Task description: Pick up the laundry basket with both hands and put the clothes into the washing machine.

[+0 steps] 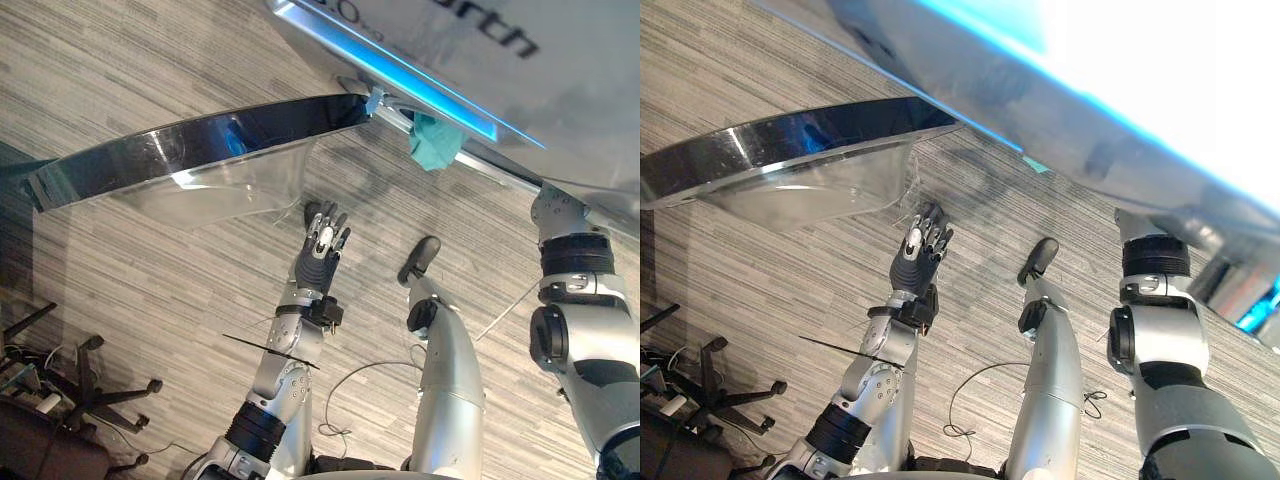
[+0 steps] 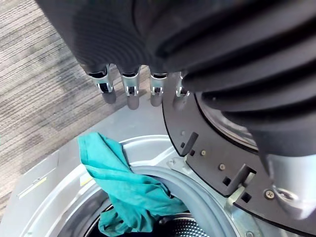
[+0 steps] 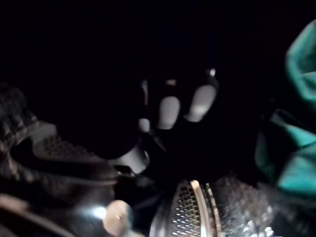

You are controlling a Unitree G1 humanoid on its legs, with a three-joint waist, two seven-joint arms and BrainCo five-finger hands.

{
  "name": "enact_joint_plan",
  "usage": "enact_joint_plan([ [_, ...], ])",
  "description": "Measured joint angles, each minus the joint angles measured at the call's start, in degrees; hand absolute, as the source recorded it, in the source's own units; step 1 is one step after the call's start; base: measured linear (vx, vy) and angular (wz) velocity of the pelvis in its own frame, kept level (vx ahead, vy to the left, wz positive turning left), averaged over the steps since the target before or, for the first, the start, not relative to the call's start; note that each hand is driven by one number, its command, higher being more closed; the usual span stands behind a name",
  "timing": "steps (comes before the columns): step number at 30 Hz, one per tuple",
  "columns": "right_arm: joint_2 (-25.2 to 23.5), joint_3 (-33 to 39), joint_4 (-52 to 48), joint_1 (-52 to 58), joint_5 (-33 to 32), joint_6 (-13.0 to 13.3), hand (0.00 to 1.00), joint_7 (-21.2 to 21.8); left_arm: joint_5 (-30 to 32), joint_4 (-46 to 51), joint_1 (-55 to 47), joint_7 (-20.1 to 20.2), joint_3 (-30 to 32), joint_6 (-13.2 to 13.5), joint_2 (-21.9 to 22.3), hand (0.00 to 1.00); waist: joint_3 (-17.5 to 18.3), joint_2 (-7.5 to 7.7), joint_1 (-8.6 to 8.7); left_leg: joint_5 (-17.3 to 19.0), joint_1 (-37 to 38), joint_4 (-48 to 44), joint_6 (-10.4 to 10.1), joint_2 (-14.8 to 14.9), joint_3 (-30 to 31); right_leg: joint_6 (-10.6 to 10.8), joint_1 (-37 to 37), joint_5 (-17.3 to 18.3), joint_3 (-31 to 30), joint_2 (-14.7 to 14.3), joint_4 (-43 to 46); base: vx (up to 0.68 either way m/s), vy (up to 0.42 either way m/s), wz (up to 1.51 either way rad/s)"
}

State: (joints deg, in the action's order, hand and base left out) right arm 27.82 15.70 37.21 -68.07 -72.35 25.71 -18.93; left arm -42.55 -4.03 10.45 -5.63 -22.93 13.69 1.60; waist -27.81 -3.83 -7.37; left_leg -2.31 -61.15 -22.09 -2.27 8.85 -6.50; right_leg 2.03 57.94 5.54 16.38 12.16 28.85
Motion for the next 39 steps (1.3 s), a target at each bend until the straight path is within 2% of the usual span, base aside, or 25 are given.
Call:
enact_joint_plan([
  [3,0.8,-2.0,0.0,-2.8,-2.2,0.1,1.00,-3.2,-0.9,0.2,0.0,-0.9,-0.1,0.0,1.3,0.00,0.0,-0.06,0.07,-0.8,-0.3,0.8,0.1,0.1,-0.3,-0.1,0.6,-0.8,0.1,-0.2,-0.5,-0.03,-0.038,-0.07],
  [5,3.0,-6.2,0.0,-3.6,-2.3,0.5,1.00,-5.0,-1.4,1.1,-0.4,-0.9,-0.9,0.0,1.4,0.00,-0.1,-0.36,0.18,-1.5,-0.6,1.6,0.4,0.2,-0.4,-0.1,0.8,-1.9,0.2,-0.6,-1.7,-0.03,-0.021,-0.07],
  [7,5.5,-11.2,0.0,-6.8,-2.2,1.1,1.00,-6.8,-1.7,1.6,-0.5,-1.0,-1.3,0.0,1.4,0.00,-0.6,-1.38,0.41,-2.1,-1.6,1.6,0.9,0.5,-0.5,-0.1,1.0,-3.7,0.2,-1.2,-3.6,-0.04,-0.003,-0.15],
  [11,7.9,-13.8,0.0,-8.2,2.9,3.0,1.00,-8.5,-1.7,1.7,-1.6,-1.0,-1.2,0.0,1.2,0.00,-0.7,-1.52,0.35,-2.5,-3.7,0.9,1.4,0.9,-0.7,-0.2,2.3,-5.3,0.2,-1.9,-4.9,-0.05,-0.003,-0.12],
  [12,8.4,-13.8,0.0,-8.8,3.8,3.8,0.00,-8.4,-1.7,1.7,-1.7,-1.0,-1.2,0.1,1.2,0.00,-0.7,-1.53,0.32,-2.5,-4.6,0.3,1.4,1.1,-0.5,-0.3,2.8,-5.5,0.1,-1.9,-4.7,0.00,0.000,0.00],
  [14,8.8,-13.8,0.0,-9.3,3.9,4.6,0.00,-8.2,-1.7,1.8,-1.7,-0.9,-1.4,0.1,1.2,0.00,-0.7,-1.53,0.37,-2.5,-5.4,-0.6,1.4,1.1,-0.2,-0.3,3.5,-5.5,0.1,-1.8,-3.9,-0.04,-0.015,-0.01],
  [16,8.9,-13.8,0.0,-9.3,4.0,4.1,0.00,-7.0,-1.7,1.8,-1.7,-0.8,-1.6,0.1,1.1,0.00,-0.7,-1.53,0.44,-2.5,-5.7,-1.0,1.4,1.2,-0.1,-0.4,3.6,-5.5,0.1,-1.8,-3.6,-0.04,-0.023,0.00],
  [18,10.3,-14.3,0.0,-9.3,6.3,2.6,0.00,-4.7,-1.7,2.0,-1.7,-0.6,-2.1,0.1,1.0,0.00,-0.7,-1.53,0.15,-2.5,-5.9,-1.5,1.4,1.2,-0.1,-0.4,3.9,-5.4,0.0,-1.7,-2.9,-0.03,-0.026,0.00],
  [23,13.1,-18.1,-13.2,-1.8,9.0,-2.0,0.00,0.5,-1.6,3.2,-2.2,-0.6,-2.1,0.0,-0.3,0.00,-0.7,-1.51,0.39,-2.3,-7.4,-3.3,1.6,1.2,0.1,-0.5,5.1,-5.3,0.0,-1.2,-1.4,-0.01,-0.015,0.03],
  [26,15.0,-20.3,-23.3,8.3,13.5,-4.6,0.00,3.4,-1.6,3.5,-2.3,-0.5,-1.2,0.0,-1.4,0.00,-0.7,-1.49,0.44,-0.8,-7.5,-5.9,2.0,1.1,0.3,-0.1,4.7,-3.9,0.1,-0.4,0.8,-0.01,-0.024,0.06],
  [27,15.7,-20.4,-27.0,13.4,15.5,-6.2,0.00,4.7,-1.5,3.4,-2.5,-0.5,-1.1,0.0,-2.0,0.00,-0.7,-1.48,0.33,0.2,-7.5,-6.9,2.0,1.1,0.5,0.1,4.4,-3.1,0.2,-0.2,1.7,0.00,-0.015,0.09],
  [28,15.7,-20.3,-28.8,15.9,16.5,-6.4,0.00,5.3,-1.5,3.4,-2.6,-0.5,-1.1,0.1,-2.1,0.00,-0.7,-1.47,0.34,0.6,-7.5,-7.2,2.0,1.0,0.5,0.3,4.3,-2.7,0.2,0.0,2.1,0.01,-0.017,0.12],
  [30,14.9,-20.6,-38.8,28.2,21.8,-6.6,0.00,7.3,-1.2,2.2,-3.1,-0.5,-0.8,0.0,-3.5,0.00,-0.7,-1.39,0.34,2.1,-7.5,-9.1,2.1,1.0,0.8,0.7,3.5,-1.4,0.5,0.4,3.1,0.04,-0.015,0.09],
  [32,13.5,-21.7,-45.7,35.9,25.9,-6.3,0.00,9.3,-0.5,1.5,-3.7,-0.5,0.5,0.0,-4.0,0.00,-0.6,-1.17,0.76,2.9,-7.5,-10.3,2.2,1.0,1.0,0.8,3.2,-0.8,0.6,0.6,3.8,0.04,-0.011,0.03],
  [33,12.0,-24.1,-49.2,40.7,28.1,-6.1,0.00,11.2,0.1,1.2,-4.4,-0.5,1.5,0.2,-4.4,0.00,-0.3,-0.65,1.69,3.4,-7.5,-10.7,2.4,1.0,0.8,0.9,3.0,-0.4,0.6,0.8,4.1,0.06,-0.012,0.04],
  [34,11.3,-26.3,-50.7,44.2,29.6,-6.2,0.00,13.1,0.6,0.9,-4.6,-0.4,1.6,0.1,-5.5,0.00,-0.4,-0.46,2.63,3.5,-7.0,-10.8,2.5,0.9,0.7,1.2,2.5,-0.1,0.7,0.9,4.1,0.06,-0.012,0.05],
  [37,9.5,-28.8,-50.7,48.7,31.1,-7.1,0.00,16.5,2.3,-0.6,-4.7,0.6,2.4,0.1,-6.6,0.00,0.2,0.89,3.28,3.8,-6.2,-10.7,2.3,0.9,0.1,1.1,2.3,0.2,0.1,1.0,4.4,0.03,-0.032,-0.02],
  [39,8.0,-30.0,-50.6,50.2,31.9,-7.2,0.00,18.1,2.8,-1.2,-4.7,0.6,2.4,0.1,-7.1,0.00,0.3,1.23,3.28,4.2,-5.9,-10.3,1.8,1.0,0.1,1.0,2.3,0.8,0.0,1.1,5.1,-0.01,-0.040,0.03],
])
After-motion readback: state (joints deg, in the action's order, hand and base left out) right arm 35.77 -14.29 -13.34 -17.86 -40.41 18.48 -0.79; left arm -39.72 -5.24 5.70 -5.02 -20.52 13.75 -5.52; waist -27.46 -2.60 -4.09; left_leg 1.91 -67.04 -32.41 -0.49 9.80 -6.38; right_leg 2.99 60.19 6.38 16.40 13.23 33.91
